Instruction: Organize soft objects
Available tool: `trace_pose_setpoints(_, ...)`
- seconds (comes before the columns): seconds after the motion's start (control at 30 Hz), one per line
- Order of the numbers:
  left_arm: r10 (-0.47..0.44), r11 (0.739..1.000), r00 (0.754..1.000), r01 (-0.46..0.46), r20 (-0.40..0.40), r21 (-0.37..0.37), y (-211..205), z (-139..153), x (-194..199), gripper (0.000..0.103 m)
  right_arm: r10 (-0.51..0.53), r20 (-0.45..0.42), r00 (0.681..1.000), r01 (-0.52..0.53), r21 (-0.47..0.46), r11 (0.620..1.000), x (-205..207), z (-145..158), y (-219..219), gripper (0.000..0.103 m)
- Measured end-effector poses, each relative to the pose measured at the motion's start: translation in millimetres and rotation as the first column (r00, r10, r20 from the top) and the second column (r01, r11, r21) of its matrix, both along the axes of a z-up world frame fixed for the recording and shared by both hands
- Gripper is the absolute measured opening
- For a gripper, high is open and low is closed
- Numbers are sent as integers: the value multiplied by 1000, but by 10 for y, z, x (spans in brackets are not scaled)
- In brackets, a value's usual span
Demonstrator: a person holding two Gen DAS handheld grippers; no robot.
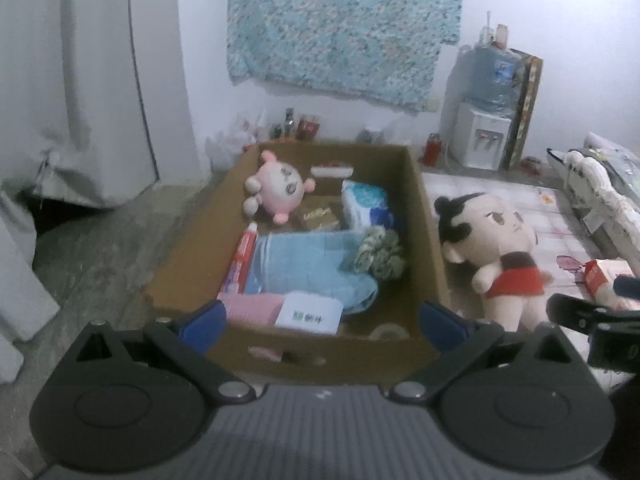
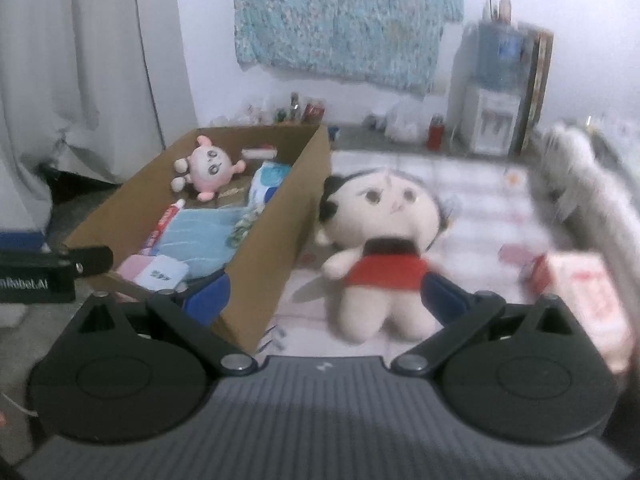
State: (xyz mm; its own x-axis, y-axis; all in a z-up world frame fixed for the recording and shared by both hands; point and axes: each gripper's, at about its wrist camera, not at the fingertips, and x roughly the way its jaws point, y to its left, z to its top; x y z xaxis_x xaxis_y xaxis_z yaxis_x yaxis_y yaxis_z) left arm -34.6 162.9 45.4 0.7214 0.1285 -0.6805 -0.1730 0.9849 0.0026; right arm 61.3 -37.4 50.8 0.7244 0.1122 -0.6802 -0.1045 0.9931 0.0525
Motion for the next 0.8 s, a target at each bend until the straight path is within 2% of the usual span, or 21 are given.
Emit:
trace_pose_setpoints(0.2, 4, 1000, 994, -3, -108, 9, 2, -109, 33, 103, 24, -99, 995, -13, 109, 994, 83, -95, 105, 102)
trace_pose_setpoints(0.37, 26, 1000, 987, -28, -161, -10, 74, -141, 61, 103, 64, -165, 984, -48, 100, 994, 138, -203, 316, 102)
trace_pose_setpoints(0.8, 41, 999, 978, -36, -205, 28, 105, -200, 104, 102, 64, -195, 979, -49, 85, 995, 220, -287, 384, 102)
